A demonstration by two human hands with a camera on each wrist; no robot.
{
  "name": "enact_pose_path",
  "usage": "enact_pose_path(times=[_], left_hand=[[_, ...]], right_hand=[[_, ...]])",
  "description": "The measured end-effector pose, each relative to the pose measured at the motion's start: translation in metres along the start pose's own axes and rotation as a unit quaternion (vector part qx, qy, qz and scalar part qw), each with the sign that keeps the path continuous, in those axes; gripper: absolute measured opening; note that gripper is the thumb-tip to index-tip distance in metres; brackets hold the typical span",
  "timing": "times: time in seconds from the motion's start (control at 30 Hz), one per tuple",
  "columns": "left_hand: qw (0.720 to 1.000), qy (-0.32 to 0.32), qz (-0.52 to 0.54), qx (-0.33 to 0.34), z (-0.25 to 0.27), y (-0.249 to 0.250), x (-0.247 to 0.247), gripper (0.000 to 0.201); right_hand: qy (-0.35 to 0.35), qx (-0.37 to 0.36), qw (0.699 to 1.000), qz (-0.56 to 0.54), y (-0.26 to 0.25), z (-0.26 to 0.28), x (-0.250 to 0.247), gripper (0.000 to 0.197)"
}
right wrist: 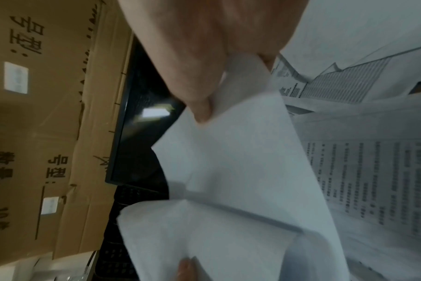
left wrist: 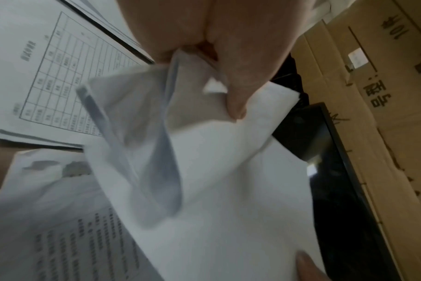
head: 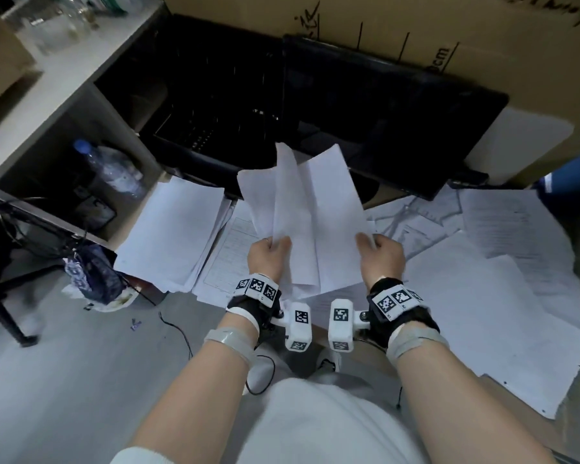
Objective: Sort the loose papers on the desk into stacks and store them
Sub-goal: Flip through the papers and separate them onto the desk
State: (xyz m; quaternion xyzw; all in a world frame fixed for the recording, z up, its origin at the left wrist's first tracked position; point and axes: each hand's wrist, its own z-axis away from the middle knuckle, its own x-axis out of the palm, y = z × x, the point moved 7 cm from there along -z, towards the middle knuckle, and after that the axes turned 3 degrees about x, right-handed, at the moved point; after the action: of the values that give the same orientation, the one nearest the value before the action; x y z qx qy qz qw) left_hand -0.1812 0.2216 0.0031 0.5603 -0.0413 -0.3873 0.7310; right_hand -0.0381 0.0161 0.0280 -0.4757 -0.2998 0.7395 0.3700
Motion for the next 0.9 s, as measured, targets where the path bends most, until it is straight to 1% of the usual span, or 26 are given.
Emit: enact_pose_path(times=[0.07, 0.1, 0.13, 0.17, 0.2, 0.27, 0.33, 0.4, 0.47, 0.53, 0.57, 0.6, 0.63, 0.67, 0.7, 0.73, 0.77, 0.8, 0.83, 0.87, 0.9], left_hand=[[1.000, 0.031, 0.005, 0.003, -0.008, 0.003, -0.013, 0.043], [0.999, 0.042, 0.014, 0.003, -0.012, 0.002, -0.020, 0.044], [0.999, 0.042, 0.022, 0.003, -0.017, -0.001, -0.024, 0.045], [0.999, 0.033, 0.035, 0.007, -0.022, -0.003, -0.026, 0.046], [0.999, 0.022, 0.045, 0.006, -0.026, -0.006, -0.029, 0.046], [0.998, 0.003, 0.065, -0.008, -0.033, -0.009, -0.037, 0.038], [0.994, -0.029, 0.102, -0.031, -0.039, -0.014, -0.046, 0.028], [0.986, -0.067, 0.141, -0.051, -0.046, -0.024, -0.059, 0.029], [0.985, -0.071, 0.143, -0.064, -0.057, -0.037, -0.080, 0.034], [0.990, -0.057, 0.116, -0.059, -0.071, -0.051, -0.103, 0.035], [0.991, -0.054, 0.102, -0.062, -0.077, -0.059, -0.113, 0.036], [0.992, -0.051, 0.093, -0.069, -0.083, -0.064, -0.122, 0.035], [0.992, -0.049, 0.087, -0.076, -0.089, -0.069, -0.130, 0.032], [0.993, -0.048, 0.074, -0.079, -0.095, -0.073, -0.138, 0.028], [0.994, -0.047, 0.053, -0.082, -0.103, -0.079, -0.145, 0.026], [0.995, -0.047, 0.028, -0.086, -0.110, -0.086, -0.151, 0.026], [0.994, -0.053, 0.007, -0.090, -0.115, -0.090, -0.156, 0.026], [0.994, -0.060, -0.006, -0.096, -0.119, -0.094, -0.160, 0.025], [0.992, -0.071, -0.014, -0.100, -0.123, -0.100, -0.164, 0.024], [0.991, -0.084, -0.011, -0.106, -0.125, -0.103, -0.167, 0.025], [0.989, -0.095, -0.012, -0.113, -0.129, -0.109, -0.169, 0.025]], right_hand=[[0.062, -0.003, 0.998, -0.015, -0.007, -0.003, -0.008, 0.027], [0.072, -0.020, 0.997, -0.025, -0.014, -0.004, -0.007, 0.023], [0.063, -0.042, 0.997, -0.028, -0.022, -0.005, -0.002, 0.021], [0.035, -0.064, 0.997, -0.024, -0.033, -0.004, 0.008, 0.020], [-0.007, -0.083, 0.996, -0.020, -0.043, -0.003, 0.024, 0.018], [-0.111, -0.101, 0.989, -0.001, -0.061, 0.007, 0.064, 0.012], [-0.195, -0.115, 0.973, 0.054, -0.073, 0.024, 0.109, 0.017], [-0.247, -0.126, 0.957, 0.082, -0.073, 0.038, 0.152, 0.020], [-0.296, -0.113, 0.946, 0.067, -0.074, 0.053, 0.187, 0.022], [-0.345, -0.061, 0.936, 0.046, -0.068, 0.062, 0.216, 0.021], [-0.354, -0.029, 0.935, 0.016, -0.066, 0.064, 0.226, 0.015], [-0.339, -0.003, 0.941, -0.014, -0.063, 0.061, 0.233, 0.011], [-0.305, 0.006, 0.952, -0.019, -0.058, 0.056, 0.237, 0.015], [-0.251, 0.009, 0.968, 0.016, -0.048, 0.047, 0.239, 0.029], [-0.199, 0.018, 0.977, 0.067, -0.035, 0.040, 0.239, 0.048], [-0.158, 0.056, 0.979, 0.115, -0.019, 0.034, 0.238, 0.065], [-0.129, 0.114, 0.976, 0.131, -0.003, 0.034, 0.235, 0.077], [-0.115, 0.173, 0.970, 0.124, 0.017, 0.036, 0.236, 0.086], [-0.116, 0.212, 0.966, 0.094, 0.030, 0.040, 0.238, 0.090], [-0.120, 0.232, 0.963, 0.071, 0.039, 0.043, 0.243, 0.088], [-0.122, 0.241, 0.961, 0.061, 0.047, 0.045, 0.247, 0.083]])
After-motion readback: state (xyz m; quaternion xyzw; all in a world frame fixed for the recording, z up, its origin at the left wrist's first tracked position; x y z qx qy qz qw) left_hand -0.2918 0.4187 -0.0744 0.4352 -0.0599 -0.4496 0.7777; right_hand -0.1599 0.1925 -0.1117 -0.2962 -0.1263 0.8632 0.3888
